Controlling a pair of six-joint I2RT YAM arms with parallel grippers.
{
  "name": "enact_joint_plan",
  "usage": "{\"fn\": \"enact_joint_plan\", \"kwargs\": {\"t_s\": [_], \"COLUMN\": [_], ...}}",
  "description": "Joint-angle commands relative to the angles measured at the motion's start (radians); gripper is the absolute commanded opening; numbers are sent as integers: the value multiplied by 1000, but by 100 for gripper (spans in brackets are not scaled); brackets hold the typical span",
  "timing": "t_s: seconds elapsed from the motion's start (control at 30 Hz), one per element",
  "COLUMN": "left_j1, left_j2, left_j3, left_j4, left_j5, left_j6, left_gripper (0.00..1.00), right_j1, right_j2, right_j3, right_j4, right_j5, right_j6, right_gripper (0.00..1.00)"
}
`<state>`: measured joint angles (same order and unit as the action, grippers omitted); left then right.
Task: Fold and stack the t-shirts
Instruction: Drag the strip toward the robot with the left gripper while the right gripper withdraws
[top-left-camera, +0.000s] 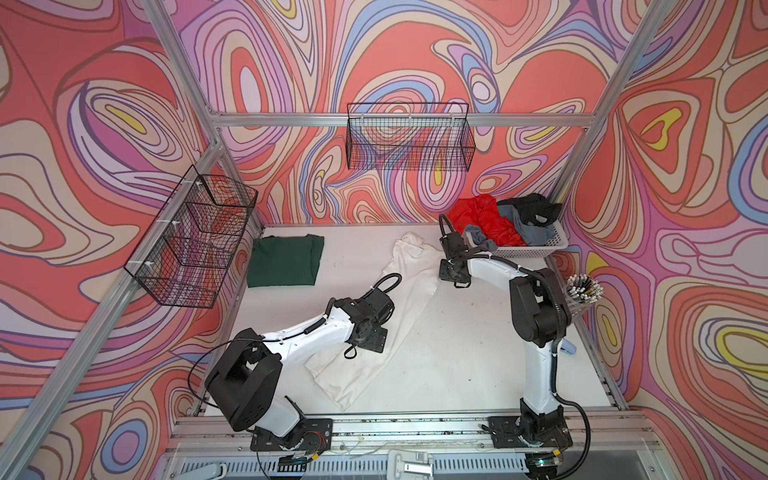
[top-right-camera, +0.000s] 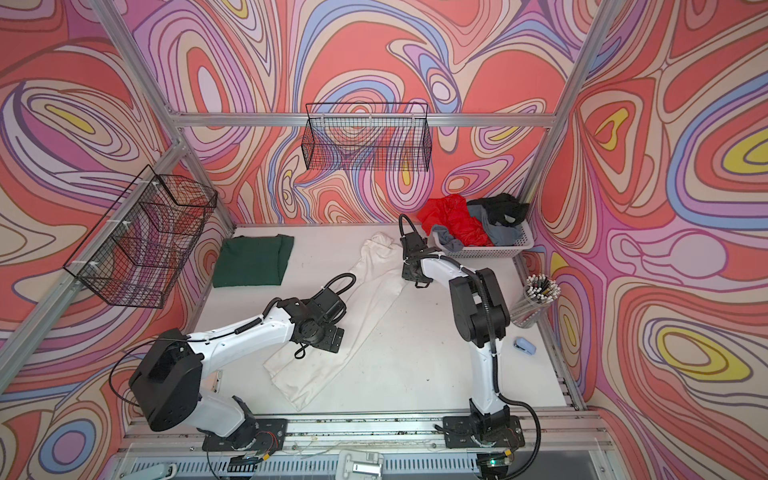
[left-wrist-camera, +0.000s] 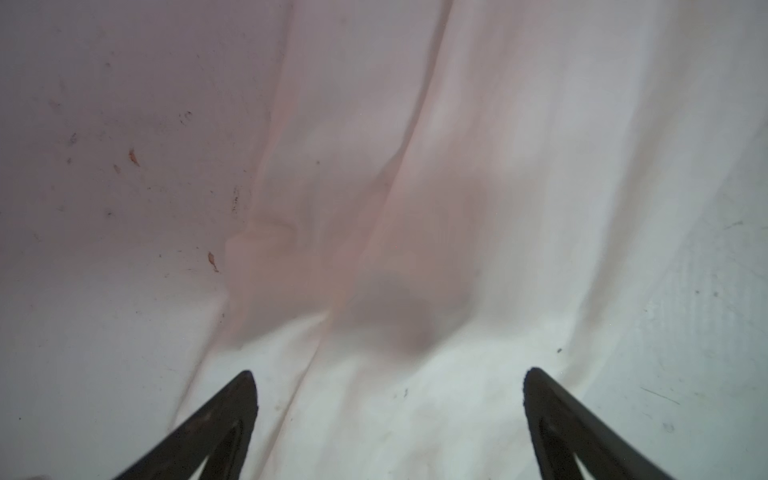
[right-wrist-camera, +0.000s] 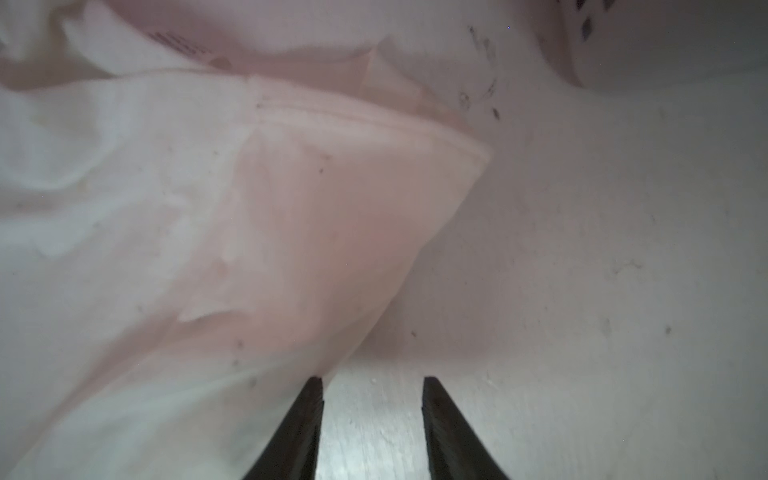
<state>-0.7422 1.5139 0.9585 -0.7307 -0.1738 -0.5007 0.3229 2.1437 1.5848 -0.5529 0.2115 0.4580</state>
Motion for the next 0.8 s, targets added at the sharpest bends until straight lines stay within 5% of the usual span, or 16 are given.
{"fn": "enact_joint_plan", "kwargs": {"t_s": [0.0, 0.4, 0.5, 0.77], "left_j1": [7, 7, 8, 7], "left_j2": [18, 57, 102, 215], "left_j3": [-16, 37, 91, 174], "left_j4": [11, 20, 10, 47], "left_j5": [22, 114, 125, 191], "left_j6": [12, 3, 34, 102], "left_gripper": [100, 100, 100, 100], "right_j1": [-8, -24, -39, -54], "right_j2": [81, 394, 474, 198], "right_j3": [90, 520, 680, 480], "right_j4": [-7, -92, -152, -42], "right_j5": [3, -73, -138, -124], "right_j6": [-18, -92, -91, -78], "right_gripper": [39, 40, 59, 75]}}
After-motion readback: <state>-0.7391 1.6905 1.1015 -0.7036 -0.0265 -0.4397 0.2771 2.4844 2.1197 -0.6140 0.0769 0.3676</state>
